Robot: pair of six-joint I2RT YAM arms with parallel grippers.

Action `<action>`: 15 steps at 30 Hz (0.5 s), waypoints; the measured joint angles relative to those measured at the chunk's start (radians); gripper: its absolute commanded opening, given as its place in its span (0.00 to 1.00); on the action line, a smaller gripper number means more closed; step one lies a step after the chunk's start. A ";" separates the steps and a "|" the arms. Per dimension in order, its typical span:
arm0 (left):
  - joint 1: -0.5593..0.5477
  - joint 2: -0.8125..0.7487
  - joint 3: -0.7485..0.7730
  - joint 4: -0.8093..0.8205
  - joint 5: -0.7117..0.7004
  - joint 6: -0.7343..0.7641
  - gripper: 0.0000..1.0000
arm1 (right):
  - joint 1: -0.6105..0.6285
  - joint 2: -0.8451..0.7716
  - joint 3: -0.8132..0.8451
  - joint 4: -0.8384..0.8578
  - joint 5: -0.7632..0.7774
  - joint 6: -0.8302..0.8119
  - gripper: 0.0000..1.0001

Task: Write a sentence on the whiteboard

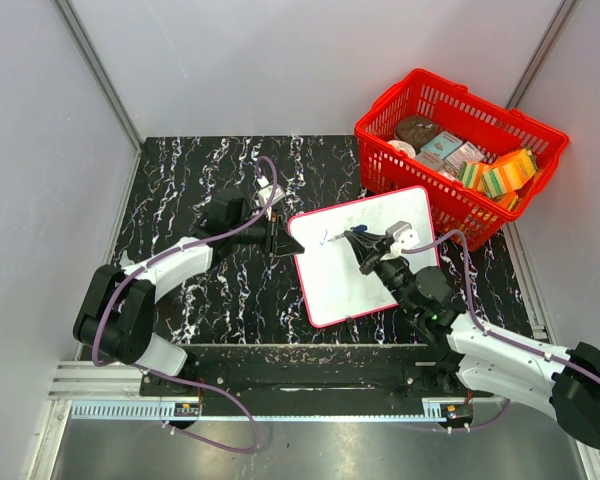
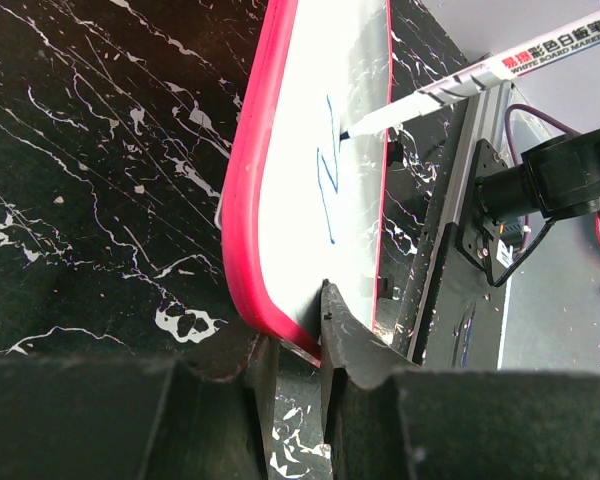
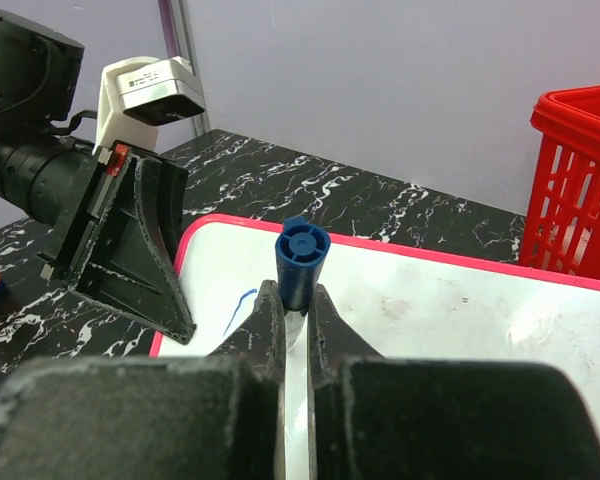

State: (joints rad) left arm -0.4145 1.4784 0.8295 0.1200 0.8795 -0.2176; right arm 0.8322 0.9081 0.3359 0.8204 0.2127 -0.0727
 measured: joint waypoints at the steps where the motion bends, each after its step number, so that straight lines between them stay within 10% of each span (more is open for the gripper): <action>1: 0.000 0.000 0.000 0.000 0.000 0.000 0.00 | 0.000 -0.001 0.000 0.000 0.007 0.000 0.00; 15: -0.002 0.000 0.000 -0.001 -0.005 0.001 0.00 | 0.000 -0.005 0.000 0.006 0.063 0.000 0.00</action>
State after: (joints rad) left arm -0.4160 1.4784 0.8295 0.1188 0.8742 -0.2169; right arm 0.8322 0.9035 0.3359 0.8261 0.2760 -0.0731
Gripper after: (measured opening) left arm 0.218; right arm 0.057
